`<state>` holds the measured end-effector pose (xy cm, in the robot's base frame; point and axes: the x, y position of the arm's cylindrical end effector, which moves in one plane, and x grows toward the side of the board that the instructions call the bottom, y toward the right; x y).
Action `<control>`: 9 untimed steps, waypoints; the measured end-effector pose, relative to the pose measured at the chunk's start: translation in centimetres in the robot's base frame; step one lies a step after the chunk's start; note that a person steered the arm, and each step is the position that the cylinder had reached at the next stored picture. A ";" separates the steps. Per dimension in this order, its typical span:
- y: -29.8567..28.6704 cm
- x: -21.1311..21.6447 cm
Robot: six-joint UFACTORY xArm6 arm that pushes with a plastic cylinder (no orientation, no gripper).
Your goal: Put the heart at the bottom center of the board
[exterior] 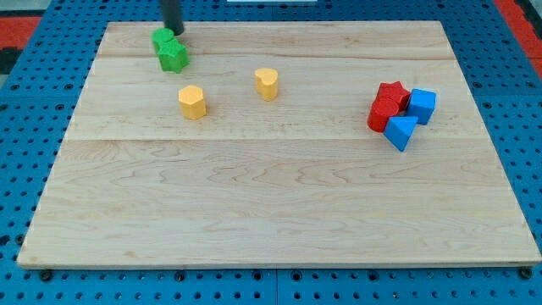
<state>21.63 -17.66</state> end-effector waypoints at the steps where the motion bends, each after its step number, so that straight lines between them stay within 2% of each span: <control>1: 3.3 0.2; 2: 8.0 1.7; 3: 12.8 8.8; 4: 12.1 12.1; 5: 13.8 8.5; 6: 17.0 11.2; 7: 17.2 18.5; 8: 19.2 22.0; 9: 20.1 18.8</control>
<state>40.38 2.47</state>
